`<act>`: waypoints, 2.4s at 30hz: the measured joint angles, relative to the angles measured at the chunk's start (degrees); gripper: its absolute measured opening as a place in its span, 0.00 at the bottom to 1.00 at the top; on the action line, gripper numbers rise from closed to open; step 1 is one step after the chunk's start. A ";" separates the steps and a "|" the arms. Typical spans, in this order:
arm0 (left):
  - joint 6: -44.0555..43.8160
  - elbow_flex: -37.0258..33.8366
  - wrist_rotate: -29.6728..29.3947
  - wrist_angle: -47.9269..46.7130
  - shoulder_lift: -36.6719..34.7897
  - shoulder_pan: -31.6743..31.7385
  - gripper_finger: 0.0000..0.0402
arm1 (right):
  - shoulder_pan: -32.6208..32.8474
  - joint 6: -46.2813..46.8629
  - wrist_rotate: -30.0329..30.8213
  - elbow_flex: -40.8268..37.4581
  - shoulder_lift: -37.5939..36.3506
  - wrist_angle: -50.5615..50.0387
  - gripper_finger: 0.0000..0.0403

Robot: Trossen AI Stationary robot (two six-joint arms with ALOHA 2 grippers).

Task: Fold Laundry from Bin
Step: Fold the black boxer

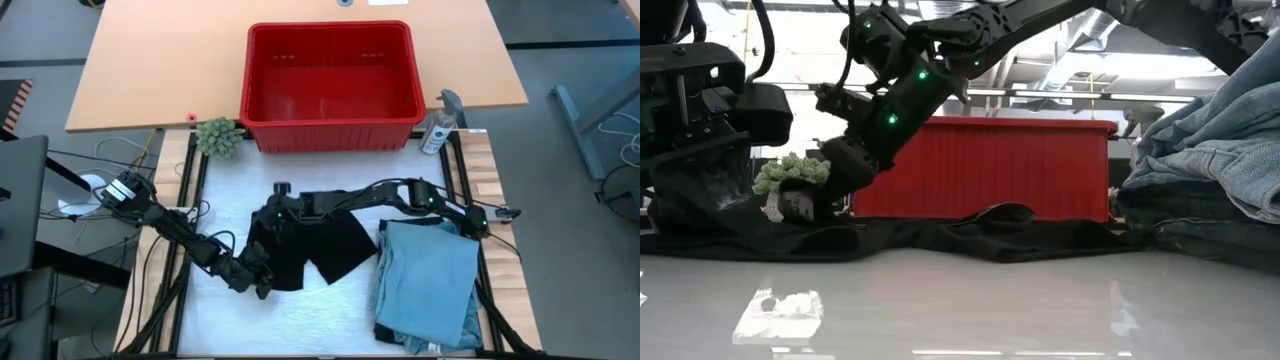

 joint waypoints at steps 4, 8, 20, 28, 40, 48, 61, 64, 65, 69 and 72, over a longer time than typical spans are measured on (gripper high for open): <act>-0.13 0.00 0.47 0.02 0.00 0.00 0.00 | -2.87 -0.47 8.68 0.08 -0.69 0.67 0.51; -0.22 0.00 0.66 0.04 0.00 -0.34 0.00 | -6.85 3.54 13.24 3.60 -1.83 -2.85 0.51; 0.12 0.00 0.55 0.10 0.00 -0.44 0.00 | -13.62 16.62 -14.05 22.64 -1.89 -32.24 0.51; 0.92 0.00 0.40 0.29 0.00 -1.22 0.00 | -7.73 -3.66 -30.05 21.29 -3.88 -55.75 0.51; 0.83 0.00 0.42 0.61 0.00 -1.22 0.00 | -3.81 -7.45 -25.50 21.19 5.48 -54.32 0.51; 1.20 0.00 0.42 0.55 0.00 -1.22 0.00 | -11.34 -5.10 -8.44 21.20 4.73 -49.48 0.45; -0.28 -0.11 -0.48 2.04 -1.89 -1.22 0.00 | -17.55 4.81 -19.40 22.51 -5.52 -62.09 0.31; 2.13 -0.04 -1.81 2.43 -5.71 -0.67 0.00 | -15.55 3.02 -24.67 21.02 -8.39 -66.05 0.30; 2.68 -0.02 -2.41 1.34 -7.08 -0.43 0.00 | -14.75 2.71 -24.96 19.73 -9.14 -67.31 0.29; 2.38 -0.04 -5.11 -4.63 -12.21 0.13 0.00 | -11.83 3.61 -27.24 7.40 -14.18 -64.63 0.28; 2.96 -0.04 -9.13 -8.24 -15.67 0.12 0.00 | -9.69 6.79 -28.00 -7.45 -21.53 -54.40 0.26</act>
